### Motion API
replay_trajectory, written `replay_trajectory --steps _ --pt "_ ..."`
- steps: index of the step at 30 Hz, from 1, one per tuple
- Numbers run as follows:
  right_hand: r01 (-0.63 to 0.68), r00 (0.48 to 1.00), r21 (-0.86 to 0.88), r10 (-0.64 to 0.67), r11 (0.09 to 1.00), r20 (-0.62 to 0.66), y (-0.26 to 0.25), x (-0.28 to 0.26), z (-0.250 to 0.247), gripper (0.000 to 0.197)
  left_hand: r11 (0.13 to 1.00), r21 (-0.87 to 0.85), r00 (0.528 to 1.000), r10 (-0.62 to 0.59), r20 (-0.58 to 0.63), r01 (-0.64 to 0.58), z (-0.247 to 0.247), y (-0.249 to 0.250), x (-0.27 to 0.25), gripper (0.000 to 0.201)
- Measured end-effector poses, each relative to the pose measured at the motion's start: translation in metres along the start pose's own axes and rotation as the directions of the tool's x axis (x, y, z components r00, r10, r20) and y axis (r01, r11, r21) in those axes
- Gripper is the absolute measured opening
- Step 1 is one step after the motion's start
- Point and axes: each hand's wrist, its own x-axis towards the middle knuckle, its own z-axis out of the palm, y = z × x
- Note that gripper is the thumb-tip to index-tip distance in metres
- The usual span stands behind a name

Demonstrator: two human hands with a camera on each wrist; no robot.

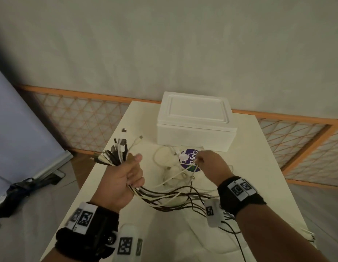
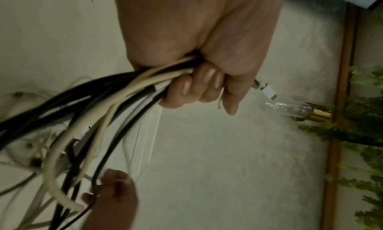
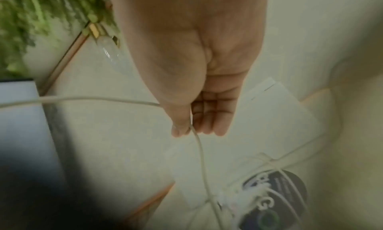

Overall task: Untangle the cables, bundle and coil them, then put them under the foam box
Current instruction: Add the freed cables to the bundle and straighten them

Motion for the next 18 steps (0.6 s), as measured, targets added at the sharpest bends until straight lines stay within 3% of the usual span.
replay_trajectory --steps 2,5,9,10,12,14,16,18 --pt "0.014 0.995 0.154 0.002 0.988 -0.104 -0.017 0.004 -0.019 0.016 0.998 0.058 0.999 -0.014 -0.037 0.016 -0.002 -0.007 0.002 0.048" --pt "0.194 0.965 0.304 -0.126 0.933 -0.229 -0.056 -0.002 -0.048 0.008 0.986 0.159 0.995 -0.028 -0.099 0.044 0.013 -0.014 0.007 0.011" --pt "0.449 0.869 0.297 -0.334 0.843 -0.366 -0.092 -0.014 -0.065 0.004 0.955 0.293 0.993 0.003 -0.119 0.033 0.043 -0.020 0.020 0.011" --pt "0.485 0.852 0.318 -0.359 0.814 -0.381 -0.097 -0.017 -0.065 0.002 0.944 0.331 0.996 0.019 -0.091 0.012 0.049 -0.021 0.023 0.021" --pt "0.489 0.859 0.452 -0.323 0.746 -0.397 -0.098 -0.020 -0.062 0.004 0.924 0.381 0.997 0.044 -0.055 -0.020 0.062 -0.023 0.025 0.036" --pt "0.483 0.850 0.478 -0.262 0.733 -0.457 -0.091 -0.017 -0.053 0.011 0.919 0.388 0.994 0.095 -0.058 -0.065 0.068 -0.023 0.027 0.028" --pt "0.416 0.894 0.484 -0.250 0.770 -0.371 -0.074 -0.014 -0.039 0.023 0.937 0.340 0.989 0.119 -0.083 -0.084 0.070 -0.019 0.030 0.018" --pt "0.300 0.949 0.435 -0.313 0.849 -0.044 -0.060 -0.014 -0.022 0.021 0.961 0.263 0.988 0.117 -0.104 -0.086 0.071 -0.015 0.033 0.014"
